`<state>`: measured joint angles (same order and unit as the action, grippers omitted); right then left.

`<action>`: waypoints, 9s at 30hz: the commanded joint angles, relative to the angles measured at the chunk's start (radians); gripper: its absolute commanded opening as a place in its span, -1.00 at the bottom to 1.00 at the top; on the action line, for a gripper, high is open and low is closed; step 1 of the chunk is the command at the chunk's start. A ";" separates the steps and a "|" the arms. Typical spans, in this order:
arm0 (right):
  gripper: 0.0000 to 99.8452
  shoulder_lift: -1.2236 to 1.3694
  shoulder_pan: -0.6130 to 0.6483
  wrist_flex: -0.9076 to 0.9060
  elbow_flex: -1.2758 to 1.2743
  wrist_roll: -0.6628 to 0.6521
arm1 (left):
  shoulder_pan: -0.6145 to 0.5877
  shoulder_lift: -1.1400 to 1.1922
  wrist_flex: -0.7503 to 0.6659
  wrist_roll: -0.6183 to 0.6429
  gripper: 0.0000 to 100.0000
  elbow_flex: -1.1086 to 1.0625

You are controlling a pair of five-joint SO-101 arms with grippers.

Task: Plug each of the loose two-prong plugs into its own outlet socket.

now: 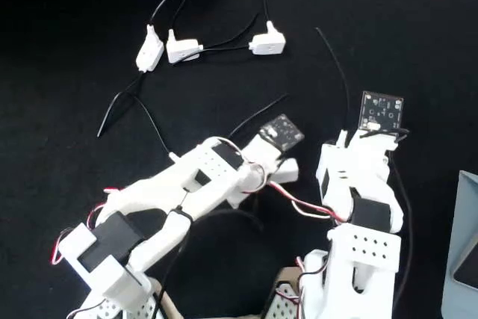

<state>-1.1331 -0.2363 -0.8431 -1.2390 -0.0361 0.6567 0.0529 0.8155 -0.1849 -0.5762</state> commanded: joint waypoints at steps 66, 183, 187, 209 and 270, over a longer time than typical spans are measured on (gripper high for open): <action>-0.98 0.607 0.624 0.790 0.056 0.152 | -0.679 -1.863 0.190 0.034 -0.50 -0.938; -0.98 -0.341 0.787 -0.146 -0.008 -0.023 | -0.374 -1.870 0.351 0.064 -0.50 -0.549; -0.98 -0.245 0.697 -0.149 -0.008 -0.038 | -0.547 -1.872 0.347 0.149 -0.50 -0.572; -0.98 0.242 0.528 0.107 -0.022 -0.031 | -0.745 -1.872 0.238 0.196 -0.50 -0.782; -0.98 0.535 0.617 0.170 0.440 -0.028 | -0.746 -1.872 0.255 0.192 -0.50 -0.806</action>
<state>-0.6007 0.3821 -0.6605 -0.9413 -0.0621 -0.0783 -1.8174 1.0748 0.0054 -1.3786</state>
